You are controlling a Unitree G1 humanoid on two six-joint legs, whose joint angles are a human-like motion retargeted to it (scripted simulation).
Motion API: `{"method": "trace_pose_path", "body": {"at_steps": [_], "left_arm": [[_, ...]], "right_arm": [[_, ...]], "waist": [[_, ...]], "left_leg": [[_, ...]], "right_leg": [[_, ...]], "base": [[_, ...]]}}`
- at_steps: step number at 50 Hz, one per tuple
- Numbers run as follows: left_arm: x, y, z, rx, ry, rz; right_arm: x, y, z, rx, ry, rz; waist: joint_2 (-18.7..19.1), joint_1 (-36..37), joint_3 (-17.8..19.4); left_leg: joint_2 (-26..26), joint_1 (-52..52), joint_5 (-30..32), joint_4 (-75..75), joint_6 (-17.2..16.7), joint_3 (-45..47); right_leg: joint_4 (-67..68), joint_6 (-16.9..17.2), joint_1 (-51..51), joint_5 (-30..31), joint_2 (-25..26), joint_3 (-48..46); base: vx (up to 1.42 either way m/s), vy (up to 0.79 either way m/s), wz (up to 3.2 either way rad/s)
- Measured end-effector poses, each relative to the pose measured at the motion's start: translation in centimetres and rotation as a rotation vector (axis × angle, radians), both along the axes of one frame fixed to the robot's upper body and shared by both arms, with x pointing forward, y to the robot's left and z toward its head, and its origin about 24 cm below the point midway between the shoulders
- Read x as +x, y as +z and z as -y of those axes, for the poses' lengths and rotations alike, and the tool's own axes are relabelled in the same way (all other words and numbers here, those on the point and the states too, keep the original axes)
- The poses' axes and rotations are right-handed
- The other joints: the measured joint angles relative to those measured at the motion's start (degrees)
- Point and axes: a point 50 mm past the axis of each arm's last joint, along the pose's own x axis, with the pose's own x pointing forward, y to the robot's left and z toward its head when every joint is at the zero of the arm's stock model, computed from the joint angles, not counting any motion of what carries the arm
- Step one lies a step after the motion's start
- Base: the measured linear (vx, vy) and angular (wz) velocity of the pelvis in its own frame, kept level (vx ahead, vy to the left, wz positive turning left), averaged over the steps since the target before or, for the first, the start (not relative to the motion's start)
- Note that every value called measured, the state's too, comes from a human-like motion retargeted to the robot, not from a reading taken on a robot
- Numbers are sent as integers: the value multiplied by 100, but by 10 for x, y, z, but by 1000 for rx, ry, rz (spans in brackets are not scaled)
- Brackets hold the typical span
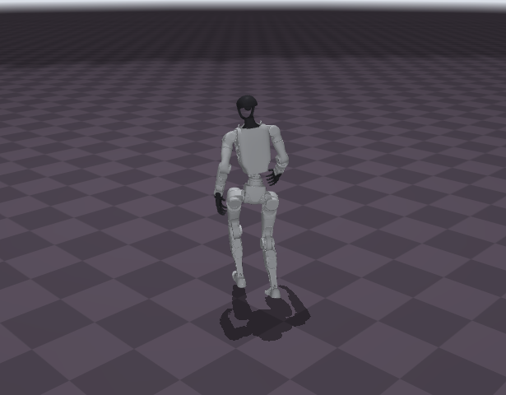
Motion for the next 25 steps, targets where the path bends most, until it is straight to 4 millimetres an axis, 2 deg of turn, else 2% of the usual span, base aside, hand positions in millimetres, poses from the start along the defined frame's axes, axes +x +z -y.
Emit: {"method": "trace_pose_path", "body": {"at_steps": [2,5,7,9,10,12,16,18,20,22,25], "left_arm": [[-31,-6,-7,29,43,-98],[-67,-11,-27,126,111,-234],[-80,-13,-44,227,164,-297],[-76,-13,-59,318,212,-306],[-69,-13,-63,349,236,-290],[-38,-14,-61,348,266,-192],[36,-6,-31,192,252,65],[72,8,-12,81,210,200],[103,26,5,-15,149,332],[126,46,20,-86,69,447],[151,78,32,-159,-17,598]], "right_arm": [[13,16,-1,0,13,95],[33,39,-1,-37,13,203],[44,45,-2,-86,-7,226],[49,41,-5,-126,-20,196],[50,36,-7,-138,-21,164],[42,15,-11,-139,6,52],[-4,-33,-14,-122,107,-222],[-34,-51,-12,-104,139,-348],[-65,-63,-7,-82,138,-452],[-96,-70,3,-60,111,-534],[-136,-74,21,-52,33,-630]], "waist": [[-94,30,-68],[-345,7,-65],[-530,-33,2],[-688,-59,42],[-750,-65,41],[-777,-66,18],[-582,-247,-5],[-445,-432,-21],[-284,-619,-62],[-61,-792,-147],[326,-1057,-308]], "left_leg": [[-221,-158,-168,-45,135,-106],[-587,-408,-675,674,566,-195],[-741,-660,-1135,1491,920,-148],[-762,-819,-1365,1986,1110,-84],[-730,-837,-1387,2080,1116,-75],[-748,-604,-1106,1670,949,-133],[-642,530,81,-20,120,-391],[-626,1128,695,-857,-286,-571],[-555,1595,1054,-1159,-645,-719],[-369,1991,1209,-854,-932,-819],[54,2524,1531,4,-1230,-889]], "right_leg": [[453,56,177,-140,-135,117],[1410,139,385,-415,-414,256],[2267,179,351,-426,-592,244],[2979,177,143,-240,-710,188],[3239,139,-6,-119,-753,139],[3356,15,-359,41,-810,37],[2656,-262,-860,51,-754,-384],[2019,-262,-1073,76,-605,-542],[1278,-178,-1275,88,-334,-601],[426,-57,-1374,112,66,-543],[-544,-92,-1485,110,637,-455]], "base": [[14,6,-5],[15,5,0],[15,2,-3],[13,-2,-16],[12,-3,-26],[11,-2,-26],[7,-8,18],[3,-11,85],[1,-10,103],[-1,-7,97],[-2,-4,67]]}}
